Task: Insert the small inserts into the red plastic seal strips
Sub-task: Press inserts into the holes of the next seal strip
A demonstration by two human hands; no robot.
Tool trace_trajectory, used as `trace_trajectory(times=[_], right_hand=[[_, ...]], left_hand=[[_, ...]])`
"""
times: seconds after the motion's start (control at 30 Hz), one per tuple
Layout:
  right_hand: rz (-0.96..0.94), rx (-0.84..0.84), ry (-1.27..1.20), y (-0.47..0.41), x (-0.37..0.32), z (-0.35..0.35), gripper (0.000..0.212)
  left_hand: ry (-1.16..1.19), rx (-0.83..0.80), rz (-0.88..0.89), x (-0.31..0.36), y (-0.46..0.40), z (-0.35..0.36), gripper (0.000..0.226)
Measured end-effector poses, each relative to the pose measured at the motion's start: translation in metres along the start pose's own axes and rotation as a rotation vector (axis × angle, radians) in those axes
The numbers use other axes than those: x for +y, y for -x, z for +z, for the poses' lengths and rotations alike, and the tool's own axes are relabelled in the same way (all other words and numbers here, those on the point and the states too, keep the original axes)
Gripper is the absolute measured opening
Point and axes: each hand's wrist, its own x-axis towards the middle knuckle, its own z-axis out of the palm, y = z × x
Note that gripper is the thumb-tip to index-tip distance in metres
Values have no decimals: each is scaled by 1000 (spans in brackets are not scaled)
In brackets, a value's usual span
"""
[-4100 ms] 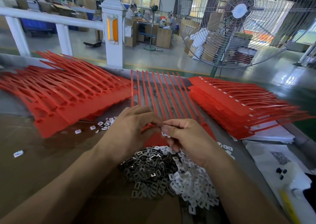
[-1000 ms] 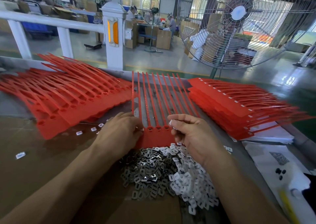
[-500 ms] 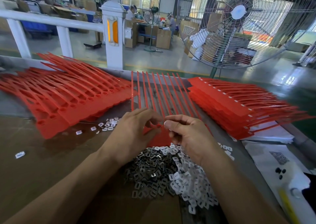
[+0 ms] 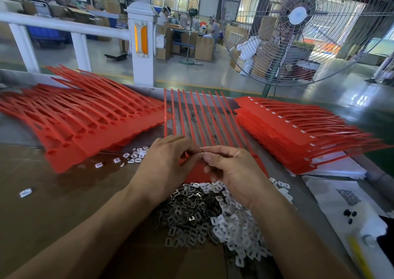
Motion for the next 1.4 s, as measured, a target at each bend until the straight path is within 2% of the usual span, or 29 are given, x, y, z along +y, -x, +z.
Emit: trace_trajectory(times=[0.23, 0.4, 0.5, 0.6, 0.63, 0.7, 0.73, 0.8, 0.93, 1.4], right_hand=[[-45, 56, 64, 2, -1, 3, 9], [-42, 41, 121, 4, -3, 2, 13], [-38, 57, 145, 4, -2, 1, 14], [-11, 151, 149, 2, -3, 1, 37], [4, 190, 145, 1, -2, 0, 37], [33, 256, 144, -2, -2, -5, 19], [39, 277, 134, -3, -2, -7, 17], [48, 327, 107, -6, -1, -11, 36], [44, 393, 79, -6, -2, -12, 47], [3, 401, 5, -7, -2, -14, 36]], left_hand=[[68, 25, -46, -1, 1, 1, 9], [-35, -20, 39, -1, 0, 0, 13], [-88, 7, 38, -2, 0, -1, 14], [-141, 45, -46, -8, 0, 2, 13], [-166, 45, -90, -10, 0, 3, 13], [-199, 18, -180, -16, 0, 6, 13], [-208, -2, -216, -18, 0, 7, 13], [-223, -28, -259, -22, -1, 9, 12], [-287, -56, -297, -24, -3, 15, 15], [-382, -146, -263, -24, -3, 13, 24]])
